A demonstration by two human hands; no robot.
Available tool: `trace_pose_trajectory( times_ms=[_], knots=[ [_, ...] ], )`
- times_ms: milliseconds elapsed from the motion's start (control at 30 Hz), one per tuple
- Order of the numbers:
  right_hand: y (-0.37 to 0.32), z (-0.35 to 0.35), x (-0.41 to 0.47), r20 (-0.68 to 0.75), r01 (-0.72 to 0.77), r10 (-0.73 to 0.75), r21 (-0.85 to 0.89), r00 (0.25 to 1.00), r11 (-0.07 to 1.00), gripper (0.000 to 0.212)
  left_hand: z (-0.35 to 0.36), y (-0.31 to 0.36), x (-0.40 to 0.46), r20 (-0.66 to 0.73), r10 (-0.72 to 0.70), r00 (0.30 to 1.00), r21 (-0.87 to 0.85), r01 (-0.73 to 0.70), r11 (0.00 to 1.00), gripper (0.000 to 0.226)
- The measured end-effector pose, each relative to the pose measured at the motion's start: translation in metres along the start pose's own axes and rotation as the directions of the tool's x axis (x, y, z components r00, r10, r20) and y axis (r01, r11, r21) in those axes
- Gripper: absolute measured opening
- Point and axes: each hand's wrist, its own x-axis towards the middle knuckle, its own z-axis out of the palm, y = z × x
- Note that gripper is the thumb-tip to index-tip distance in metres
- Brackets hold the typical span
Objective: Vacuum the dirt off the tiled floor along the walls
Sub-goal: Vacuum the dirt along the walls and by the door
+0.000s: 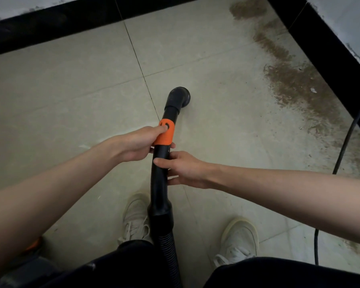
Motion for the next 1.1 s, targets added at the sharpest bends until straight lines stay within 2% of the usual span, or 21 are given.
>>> trace_pose_trajectory(
  times_ms=[67, 133, 200, 267, 433, 500, 600, 900, 1100],
  knots=[
    [-0.004, 0.000, 0.002, -0.005, 0.000, -0.001, -0.032, 1.000, 0.999, 0.012, -0.002, 0.004, 0.000, 0.017, -0.001, 1.000, -0.076, 0.002, 0.997, 0.032],
    [-0.009, -0.001, 0.004, -0.008, -0.009, 0.008, -0.070, 1.000, 0.998, 0.009, -0.002, 0.007, 0.003, -0.034, 0.021, 0.999, -0.134, -0.025, 0.991, 0.031],
    [-0.012, -0.003, 0.004, 0.008, -0.024, 0.025, -0.088, 1.000, 0.996, 0.007, -0.003, 0.008, 0.007, -0.079, 0.050, 0.996, -0.111, -0.059, 0.992, 0.033],
    [-0.011, -0.004, 0.002, 0.033, -0.052, 0.055, -0.089, 0.998, 0.995, 0.005, -0.006, 0.006, 0.007, -0.046, 0.055, 0.997, -0.063, -0.058, 0.996, 0.034],
    [0.012, 0.003, -0.005, 0.121, -0.198, 0.218, -0.155, 0.968, 0.968, 0.007, -0.012, -0.018, -0.005, 0.108, -0.115, 0.988, -0.021, 0.118, 0.993, 0.027],
    [0.019, 0.003, -0.008, 0.149, -0.237, 0.271, -0.212, 0.951, 0.948, 0.014, -0.010, -0.027, -0.007, 0.121, -0.169, 0.978, -0.007, 0.171, 0.985, 0.024],
    [0.019, -0.001, -0.011, 0.165, -0.265, 0.305, -0.225, 0.938, 0.938, 0.018, -0.005, -0.029, -0.007, 0.120, -0.177, 0.977, 0.003, 0.177, 0.984, 0.022],
    [0.011, -0.028, -0.013, -0.001, -0.205, 0.207, -0.150, 0.978, 0.967, 0.012, 0.028, -0.001, 0.022, 0.085, -0.060, 0.995, 0.122, 0.050, 0.991, 0.023],
    [-0.006, -0.049, -0.013, -0.137, -0.099, 0.090, -0.059, 0.986, 0.993, 0.017, 0.050, 0.028, 0.050, -0.033, 0.070, 0.997, 0.174, -0.063, 0.983, 0.030]
  ],
)
